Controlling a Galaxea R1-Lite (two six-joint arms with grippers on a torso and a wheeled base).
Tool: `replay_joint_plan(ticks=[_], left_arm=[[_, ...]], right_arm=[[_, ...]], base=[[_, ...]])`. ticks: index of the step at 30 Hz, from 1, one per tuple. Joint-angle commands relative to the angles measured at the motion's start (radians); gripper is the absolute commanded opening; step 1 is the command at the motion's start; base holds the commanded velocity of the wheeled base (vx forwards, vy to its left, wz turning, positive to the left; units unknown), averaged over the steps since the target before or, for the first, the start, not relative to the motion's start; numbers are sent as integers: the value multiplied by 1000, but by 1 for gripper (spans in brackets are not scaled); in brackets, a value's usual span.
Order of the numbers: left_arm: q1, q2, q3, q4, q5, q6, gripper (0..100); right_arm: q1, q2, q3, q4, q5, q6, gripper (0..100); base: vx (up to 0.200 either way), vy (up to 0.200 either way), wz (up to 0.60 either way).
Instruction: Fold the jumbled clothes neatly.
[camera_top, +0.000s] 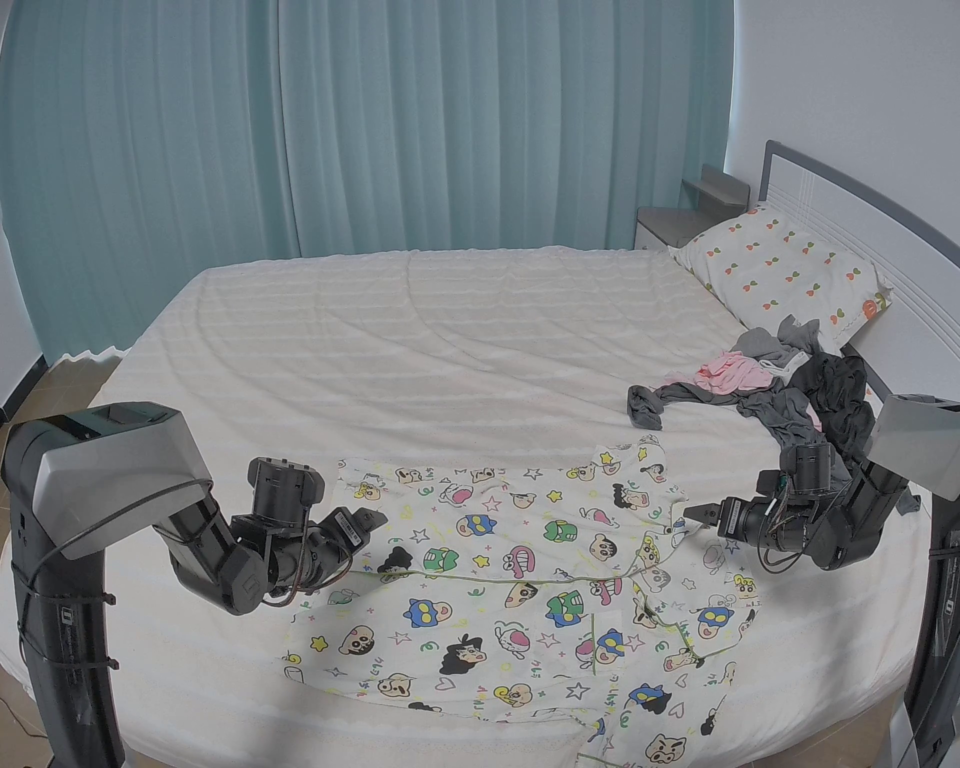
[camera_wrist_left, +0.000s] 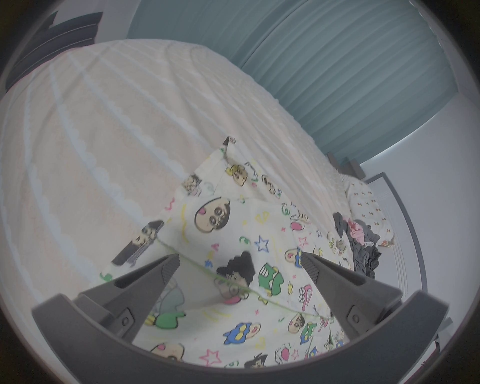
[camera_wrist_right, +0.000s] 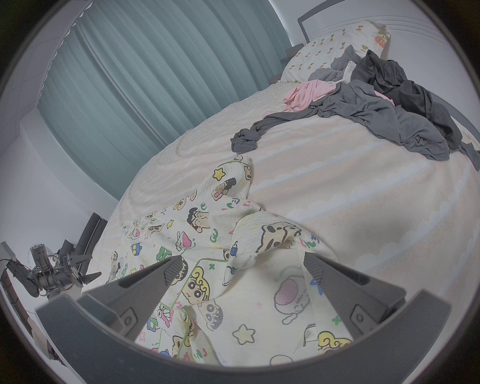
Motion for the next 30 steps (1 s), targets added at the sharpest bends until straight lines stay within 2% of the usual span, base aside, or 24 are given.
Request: replay_joint_plan(ticks=[1, 8, 12, 17, 24, 30], left_arm=[[-21, 43, -5, 0, 26, 31, 100], [-30, 74, -26, 0, 52, 80, 100], [-39, 105, -34, -6, 104, 129, 100], [-60, 118, -37, -6, 133, 135, 100], [-70, 161, -114, 5, 187, 137, 100], [-74, 161, -117, 17, 198, 138, 100]], right_arm=[[0, 1, -1, -1, 1, 0, 100], [0, 2, 0, -1, 1, -3, 100], [0, 2, -1, -1, 1, -5, 100], [2, 2, -1, -1, 1, -5, 100], [2, 2, 0, -1, -1, -6, 100], [6, 2, 0, -1, -1, -5, 100]], base=[[0, 0, 0], [0, 0, 0], [0, 0, 0], [0, 0, 0], [0, 0, 0], [0, 0, 0]])
